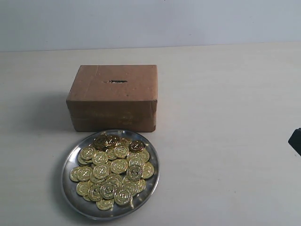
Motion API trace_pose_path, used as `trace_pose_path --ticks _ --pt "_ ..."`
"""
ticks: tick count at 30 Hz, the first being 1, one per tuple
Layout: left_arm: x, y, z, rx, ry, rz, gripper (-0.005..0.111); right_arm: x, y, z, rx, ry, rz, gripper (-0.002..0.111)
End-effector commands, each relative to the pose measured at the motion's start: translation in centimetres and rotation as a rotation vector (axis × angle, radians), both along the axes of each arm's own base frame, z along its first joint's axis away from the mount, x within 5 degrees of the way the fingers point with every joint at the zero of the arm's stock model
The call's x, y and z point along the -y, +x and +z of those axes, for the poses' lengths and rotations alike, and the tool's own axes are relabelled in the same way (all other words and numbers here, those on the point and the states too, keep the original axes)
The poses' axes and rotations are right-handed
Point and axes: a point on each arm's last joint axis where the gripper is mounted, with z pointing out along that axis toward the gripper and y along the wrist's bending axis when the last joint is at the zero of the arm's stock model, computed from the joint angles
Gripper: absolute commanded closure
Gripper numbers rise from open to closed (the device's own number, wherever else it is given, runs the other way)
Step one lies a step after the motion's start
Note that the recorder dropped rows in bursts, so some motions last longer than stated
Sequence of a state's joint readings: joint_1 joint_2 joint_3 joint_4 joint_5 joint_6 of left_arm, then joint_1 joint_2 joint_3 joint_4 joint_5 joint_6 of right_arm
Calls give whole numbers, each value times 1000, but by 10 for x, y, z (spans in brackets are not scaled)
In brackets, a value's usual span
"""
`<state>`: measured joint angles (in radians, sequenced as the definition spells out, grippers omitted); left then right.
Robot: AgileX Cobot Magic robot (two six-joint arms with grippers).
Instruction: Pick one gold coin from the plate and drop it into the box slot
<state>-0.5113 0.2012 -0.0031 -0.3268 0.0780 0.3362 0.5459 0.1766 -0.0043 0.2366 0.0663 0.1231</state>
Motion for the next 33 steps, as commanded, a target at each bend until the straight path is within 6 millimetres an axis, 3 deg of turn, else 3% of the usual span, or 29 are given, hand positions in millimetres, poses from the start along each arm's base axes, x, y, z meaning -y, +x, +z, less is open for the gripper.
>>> trace_pose_path --ticks 1,8,20,33 --pt "0 0 -1 2 2 3 107 0 0 0 11 -2 -3 108" --pt "0 0 -1 3 4 3 107 6 0 -3 153 -292 -19 108" --pt "0 0 -1 2 2 3 107 35 -4 -10 49 -321 -457 108" --pt "0 0 -1 2 2 3 107 36 -5 -9 71 -374 -472 108"
